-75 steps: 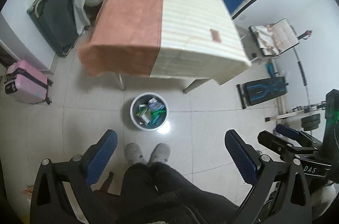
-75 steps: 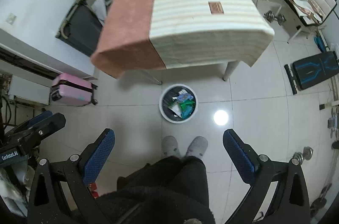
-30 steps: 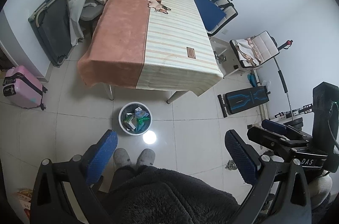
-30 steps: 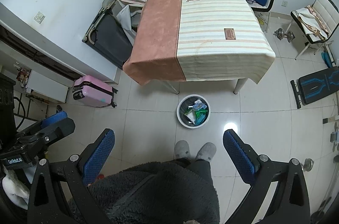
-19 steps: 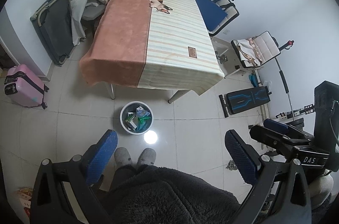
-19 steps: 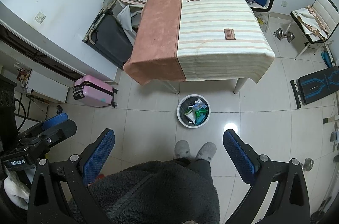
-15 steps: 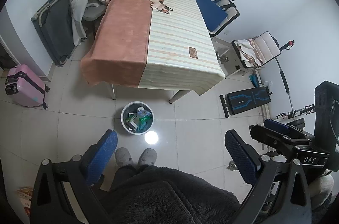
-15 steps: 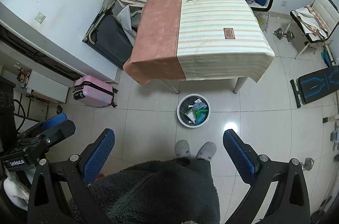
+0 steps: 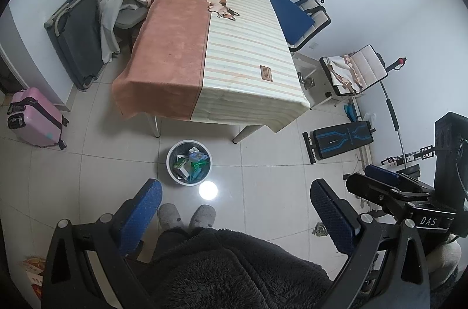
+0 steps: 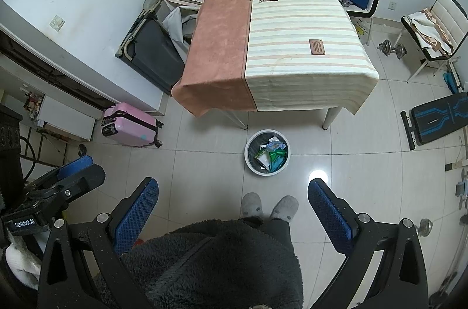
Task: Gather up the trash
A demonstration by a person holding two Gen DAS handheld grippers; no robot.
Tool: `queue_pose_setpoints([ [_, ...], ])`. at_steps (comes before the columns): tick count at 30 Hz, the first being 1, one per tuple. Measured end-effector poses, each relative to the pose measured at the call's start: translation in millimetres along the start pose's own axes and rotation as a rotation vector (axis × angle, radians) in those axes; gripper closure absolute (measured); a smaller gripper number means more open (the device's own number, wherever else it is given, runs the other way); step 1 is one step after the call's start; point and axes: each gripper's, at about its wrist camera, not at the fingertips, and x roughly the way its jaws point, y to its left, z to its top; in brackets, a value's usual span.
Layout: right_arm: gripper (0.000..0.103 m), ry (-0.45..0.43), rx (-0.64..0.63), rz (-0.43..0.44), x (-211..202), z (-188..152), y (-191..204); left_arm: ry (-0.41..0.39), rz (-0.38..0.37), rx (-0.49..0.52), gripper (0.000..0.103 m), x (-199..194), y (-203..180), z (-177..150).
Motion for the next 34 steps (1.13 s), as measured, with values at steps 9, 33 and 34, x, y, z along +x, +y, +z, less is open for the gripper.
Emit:
queue_pose_setpoints([
  [9, 0.0, 0.005, -0.004, -0.003, -4.4, -1.3, -0.9, 0.005, -0.001, -0.001, 0.0, 0.2, -2.4, 0.8],
  [33, 0.0, 0.011, 0.011, -0.013, -7.7, 0.4, -8.7, 0.018, -0.003, 0.015, 0.0, 8.8, -14.6, 7.1],
  [34, 0.0, 0.012, 0.012, -0.012, -7.4, 0.4, -8.6, 0.015, -0.001, 0.017, 0.0, 8.8, -15.4, 8.2],
])
